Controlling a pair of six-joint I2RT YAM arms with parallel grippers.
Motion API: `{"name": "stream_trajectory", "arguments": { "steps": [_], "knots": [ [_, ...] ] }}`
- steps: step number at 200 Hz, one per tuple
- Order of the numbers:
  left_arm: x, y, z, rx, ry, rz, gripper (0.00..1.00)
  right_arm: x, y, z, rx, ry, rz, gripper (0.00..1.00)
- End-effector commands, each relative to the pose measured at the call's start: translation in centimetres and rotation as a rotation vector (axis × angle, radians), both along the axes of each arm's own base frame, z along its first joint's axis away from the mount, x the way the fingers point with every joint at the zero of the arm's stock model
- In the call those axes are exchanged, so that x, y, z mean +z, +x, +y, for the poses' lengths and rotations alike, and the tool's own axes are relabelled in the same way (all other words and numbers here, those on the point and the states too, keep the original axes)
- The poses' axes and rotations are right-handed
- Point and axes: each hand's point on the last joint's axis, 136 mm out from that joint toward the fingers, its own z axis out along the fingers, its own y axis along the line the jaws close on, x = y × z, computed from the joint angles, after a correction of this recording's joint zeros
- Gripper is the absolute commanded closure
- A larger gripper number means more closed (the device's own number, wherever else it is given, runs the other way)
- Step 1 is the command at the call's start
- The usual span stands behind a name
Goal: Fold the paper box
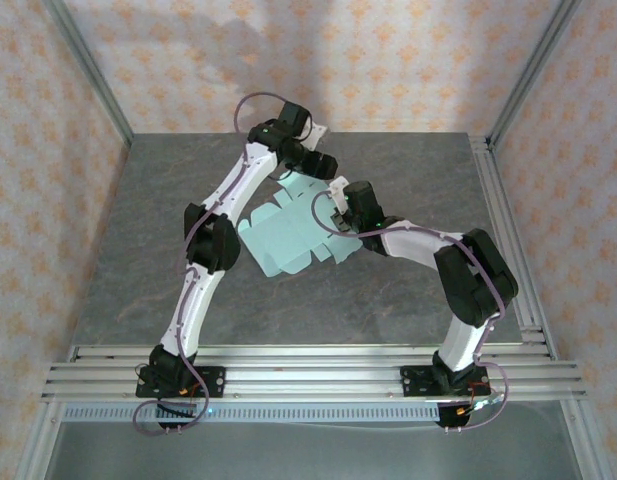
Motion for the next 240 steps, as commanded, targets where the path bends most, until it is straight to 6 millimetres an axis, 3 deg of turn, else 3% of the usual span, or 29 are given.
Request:
{"name": "stream_trajectory", "arguments": {
  "steps": [1, 64, 157, 216, 240],
  "knots": [
    [1.9, -1.2, 0.4, -0.026, -0.006, 0.011, 0.24, 0.8, 0.7, 0.5, 0.002, -0.008, -0.025, 1.0],
    [2.3, -1.9, -0.3, 0.046, -0.103, 0.112, 0.34, 1.2, 1.4, 0.9, 0.007, -0.015, -0.033, 1.0],
    [1.4, -1.3, -0.6, 0.273, -0.225, 0.256, 0.52, 1.3, 1.7, 1.3, 0.013, -0.037, -0.041, 1.0],
    [0.9, -1.5, -1.1, 0.299, -0.251, 0.284, 0.62, 1.1, 1.9, 1.2, 0.009, -0.045, -0.042, 1.0],
    [0.9, -1.5, -1.1, 0.298, -0.252, 0.285, 0.7, 1.2, 1.9, 1.3, 0.008, -0.047, -0.043, 1.0]
  ]
}}
